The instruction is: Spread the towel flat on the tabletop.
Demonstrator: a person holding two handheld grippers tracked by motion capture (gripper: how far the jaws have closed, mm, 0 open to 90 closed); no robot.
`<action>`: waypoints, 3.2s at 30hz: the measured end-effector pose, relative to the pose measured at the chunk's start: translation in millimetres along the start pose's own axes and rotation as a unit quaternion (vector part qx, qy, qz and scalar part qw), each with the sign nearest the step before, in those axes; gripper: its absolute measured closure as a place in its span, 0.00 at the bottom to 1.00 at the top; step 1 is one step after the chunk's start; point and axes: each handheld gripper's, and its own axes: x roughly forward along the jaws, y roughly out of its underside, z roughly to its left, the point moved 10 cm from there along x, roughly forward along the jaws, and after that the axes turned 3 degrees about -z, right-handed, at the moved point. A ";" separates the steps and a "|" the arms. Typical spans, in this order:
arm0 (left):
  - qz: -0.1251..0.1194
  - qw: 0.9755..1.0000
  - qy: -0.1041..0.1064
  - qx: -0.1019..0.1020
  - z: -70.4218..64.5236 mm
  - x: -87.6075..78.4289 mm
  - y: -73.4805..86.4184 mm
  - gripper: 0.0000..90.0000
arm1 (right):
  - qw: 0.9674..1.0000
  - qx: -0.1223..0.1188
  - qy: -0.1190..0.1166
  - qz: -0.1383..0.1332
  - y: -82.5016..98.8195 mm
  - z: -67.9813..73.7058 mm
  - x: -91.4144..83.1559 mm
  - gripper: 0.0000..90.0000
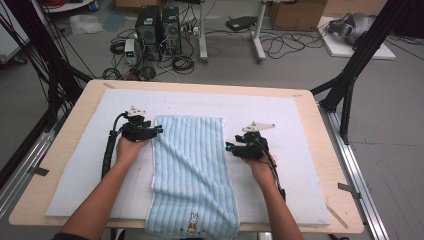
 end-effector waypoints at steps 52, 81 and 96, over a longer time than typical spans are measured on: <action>0.034 0.996 -0.012 0.085 -24.8 77.7 -29.2 0.95 | 0.990 0.074 0.117 0.008 15.5 -87.5 -24.0 0.64; 0.038 0.998 -0.004 0.049 -19.1 67.6 -22.9 0.96 | 0.983 0.038 0.163 0.079 -28.9 -83.2 68.4 0.98; 0.026 0.999 -0.006 0.020 -18.4 70.8 -24.6 0.82 | 0.983 0.087 0.161 0.008 -39.0 -96.3 46.9 0.78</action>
